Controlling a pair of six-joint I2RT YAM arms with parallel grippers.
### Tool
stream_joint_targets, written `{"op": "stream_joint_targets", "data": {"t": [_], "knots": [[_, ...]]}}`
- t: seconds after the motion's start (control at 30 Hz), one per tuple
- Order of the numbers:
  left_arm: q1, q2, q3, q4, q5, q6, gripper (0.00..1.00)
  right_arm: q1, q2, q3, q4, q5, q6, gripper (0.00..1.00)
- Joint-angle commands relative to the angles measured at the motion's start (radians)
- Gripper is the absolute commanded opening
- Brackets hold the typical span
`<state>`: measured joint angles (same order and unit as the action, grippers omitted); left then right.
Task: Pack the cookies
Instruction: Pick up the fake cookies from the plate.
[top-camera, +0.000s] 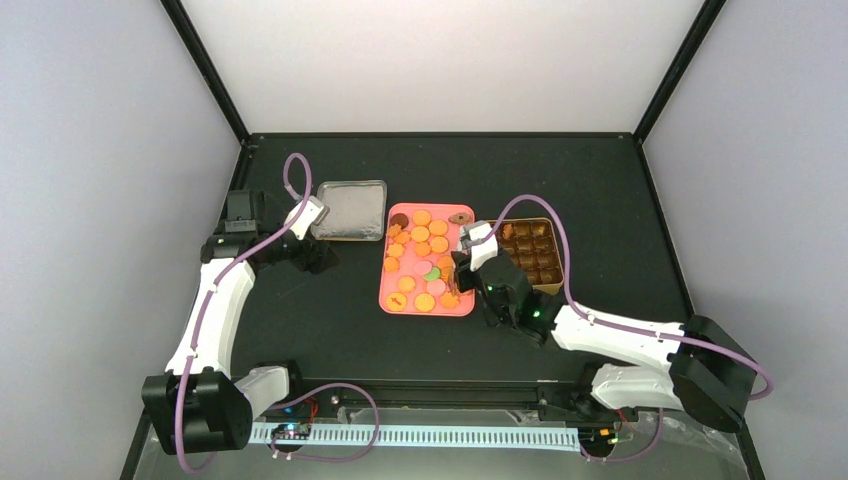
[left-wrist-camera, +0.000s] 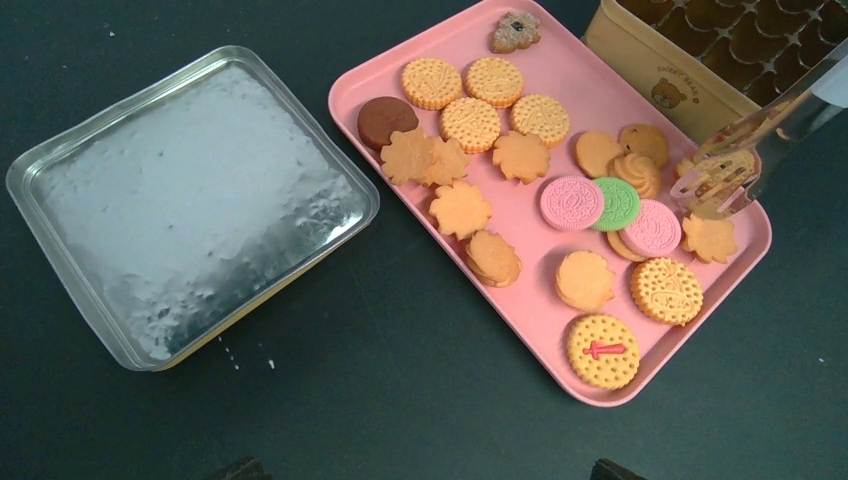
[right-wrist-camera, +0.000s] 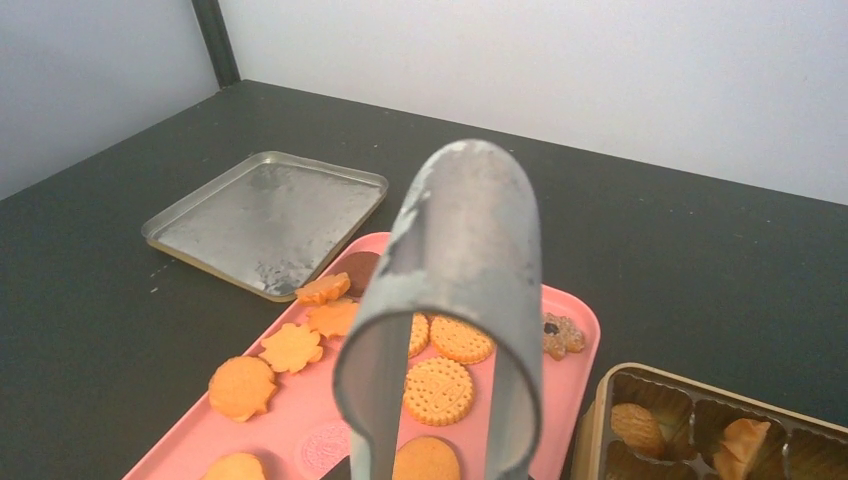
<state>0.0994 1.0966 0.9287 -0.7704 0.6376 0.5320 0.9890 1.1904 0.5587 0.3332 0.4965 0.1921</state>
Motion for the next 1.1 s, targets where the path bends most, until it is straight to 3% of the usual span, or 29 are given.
{"op": "stream_joint_targets", "data": {"t": [0.0,0.5,0.73,1.07], "knots": [[0.009,-0.009,0.041,-0.01,0.023,0.017,0.86,0.006,0.004,-0.024,-0.026,0.078,-0.01,0.33],[0.008,-0.002,0.035,0.014,0.043,-0.003,0.85,0.007,-0.039,-0.04,-0.063,0.129,-0.016,0.31],[0.009,-0.003,0.035,0.014,0.05,-0.005,0.85,0.009,-0.01,-0.034,-0.063,0.116,0.0,0.25],[0.011,-0.007,0.037,0.006,0.041,0.005,0.85,0.011,0.064,-0.016,-0.039,0.11,0.021,0.26]]}}
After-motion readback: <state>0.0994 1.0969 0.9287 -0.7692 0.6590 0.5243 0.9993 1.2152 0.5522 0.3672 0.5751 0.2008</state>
